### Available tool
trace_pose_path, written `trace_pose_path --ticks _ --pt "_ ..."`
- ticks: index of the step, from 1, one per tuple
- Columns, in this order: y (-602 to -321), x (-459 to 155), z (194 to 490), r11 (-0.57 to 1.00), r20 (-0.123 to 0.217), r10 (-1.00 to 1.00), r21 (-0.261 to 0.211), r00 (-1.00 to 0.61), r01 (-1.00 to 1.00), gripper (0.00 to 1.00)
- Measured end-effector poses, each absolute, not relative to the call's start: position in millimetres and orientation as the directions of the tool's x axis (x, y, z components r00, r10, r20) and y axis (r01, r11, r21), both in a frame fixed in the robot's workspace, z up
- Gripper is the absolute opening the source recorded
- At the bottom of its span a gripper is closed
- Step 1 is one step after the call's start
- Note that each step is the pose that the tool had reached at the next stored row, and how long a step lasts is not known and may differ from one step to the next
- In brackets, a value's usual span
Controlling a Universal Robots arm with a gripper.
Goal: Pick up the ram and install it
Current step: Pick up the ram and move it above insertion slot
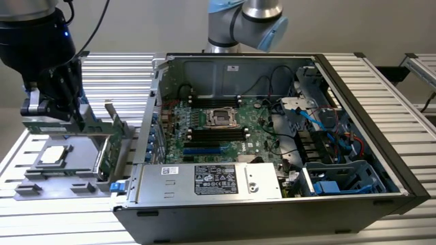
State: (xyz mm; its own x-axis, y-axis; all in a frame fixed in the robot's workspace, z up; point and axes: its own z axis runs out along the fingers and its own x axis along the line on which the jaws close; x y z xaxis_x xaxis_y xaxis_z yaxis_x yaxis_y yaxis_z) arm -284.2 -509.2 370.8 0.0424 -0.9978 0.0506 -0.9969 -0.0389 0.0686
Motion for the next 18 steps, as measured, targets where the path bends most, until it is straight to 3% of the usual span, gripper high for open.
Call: trace_pose_path --ticks 18 --pt "-488 -260 372 -0.047 0.051 -0.997 0.066 0.05 -0.997 0.14"
